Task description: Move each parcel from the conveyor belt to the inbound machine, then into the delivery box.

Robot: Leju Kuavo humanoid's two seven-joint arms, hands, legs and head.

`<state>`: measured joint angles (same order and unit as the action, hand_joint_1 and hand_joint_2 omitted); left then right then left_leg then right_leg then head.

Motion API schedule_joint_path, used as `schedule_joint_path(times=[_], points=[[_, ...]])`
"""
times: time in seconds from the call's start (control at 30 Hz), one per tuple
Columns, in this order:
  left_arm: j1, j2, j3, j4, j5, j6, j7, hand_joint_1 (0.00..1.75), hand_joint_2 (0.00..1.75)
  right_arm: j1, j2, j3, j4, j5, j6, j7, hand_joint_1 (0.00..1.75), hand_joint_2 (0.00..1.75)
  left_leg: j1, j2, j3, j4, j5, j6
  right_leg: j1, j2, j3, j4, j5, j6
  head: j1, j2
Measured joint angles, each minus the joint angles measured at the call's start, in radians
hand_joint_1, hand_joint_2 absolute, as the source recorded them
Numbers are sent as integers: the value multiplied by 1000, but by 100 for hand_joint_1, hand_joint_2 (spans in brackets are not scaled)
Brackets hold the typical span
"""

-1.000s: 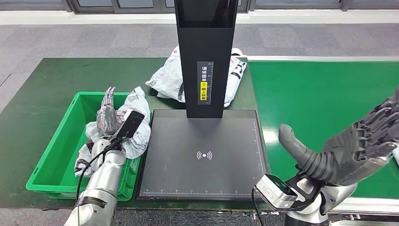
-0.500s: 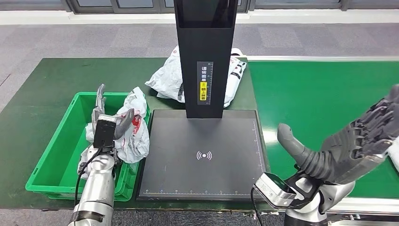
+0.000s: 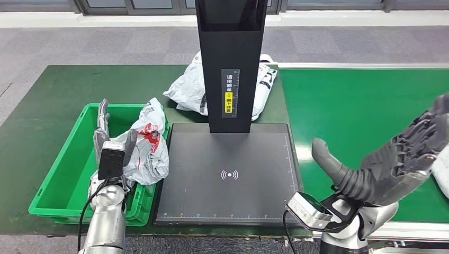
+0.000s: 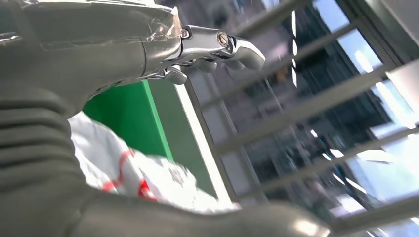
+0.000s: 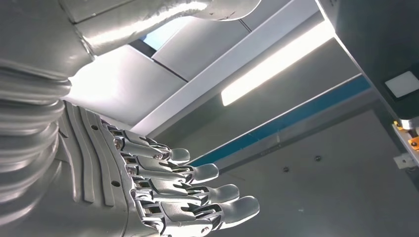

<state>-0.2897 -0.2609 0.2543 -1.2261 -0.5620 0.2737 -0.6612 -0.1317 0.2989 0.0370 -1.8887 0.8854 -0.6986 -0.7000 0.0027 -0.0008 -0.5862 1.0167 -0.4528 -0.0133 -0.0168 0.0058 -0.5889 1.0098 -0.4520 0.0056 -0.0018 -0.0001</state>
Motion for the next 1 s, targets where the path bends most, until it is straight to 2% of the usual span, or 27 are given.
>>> schedule_joint_path(times=[0.13,0.2,0.3,0.47,0.53,0.6,0.77,0.9,0.97,1.0], points=[[13,0,-5,-19,-87,105,48,0,175,5,0,-2,0,-2,0,0,0,175,0,0,0,0,0,0,0,0,0,0,0,0,0,0],[22,0,-10,-31,-67,101,38,0,175,7,-1,-6,0,-3,0,0,0,175,0,0,0,0,0,0,0,0,0,0,0,0,0,0],[57,-2,-31,-86,113,-23,-15,0,175,12,-1,-19,0,1,0,7,0,175,0,0,0,0,0,0,0,0,-1,0,0,0,0,0],[154,-11,-117,-273,522,-373,-40,0,175,21,-1,-89,6,107,0,64,0,175,0,0,-2,0,-1,1,0,0,-1,0,-1,1,0,0],[182,-17,-131,-329,599,-506,-40,0,175,27,-3,-139,20,190,0,93,0,175,0,-1,-3,0,-1,1,0,-1,-1,0,-1,1,0,0],[196,-20,-135,-367,637,-586,-40,0,175,34,-4,-190,39,254,0,108,0,175,0,-1,-4,0,-1,2,0,-2,-1,0,-1,1,0,0],[237,-22,-147,-414,695,-695,-40,0,175,38,-5,-324,119,489,0,179,0,175,0,-2,-4,0,-1,2,0,-2,-2,0,-1,1,0,0],[271,-21,-179,-435,680,-707,-40,0,175,8,-7,-470,217,578,0,204,0,175,0,-4,-5,1,-1,2,0,-4,-1,0,-1,1,0,0],[276,-21,-196,-441,668,-703,-40,0,175,-5,-14,-520,261,613,-1,269,0,175,0,-4,-5,1,-1,2,0,-4,-1,0,-1,1,0,0],[276,-21,-205,-444,658,-696,-40,0,175,-8,-27,-534,288,628,-1,338,0,175,0,-4,-5,1,-1,2,0,-4,-1,0,-1,2,0,0]])
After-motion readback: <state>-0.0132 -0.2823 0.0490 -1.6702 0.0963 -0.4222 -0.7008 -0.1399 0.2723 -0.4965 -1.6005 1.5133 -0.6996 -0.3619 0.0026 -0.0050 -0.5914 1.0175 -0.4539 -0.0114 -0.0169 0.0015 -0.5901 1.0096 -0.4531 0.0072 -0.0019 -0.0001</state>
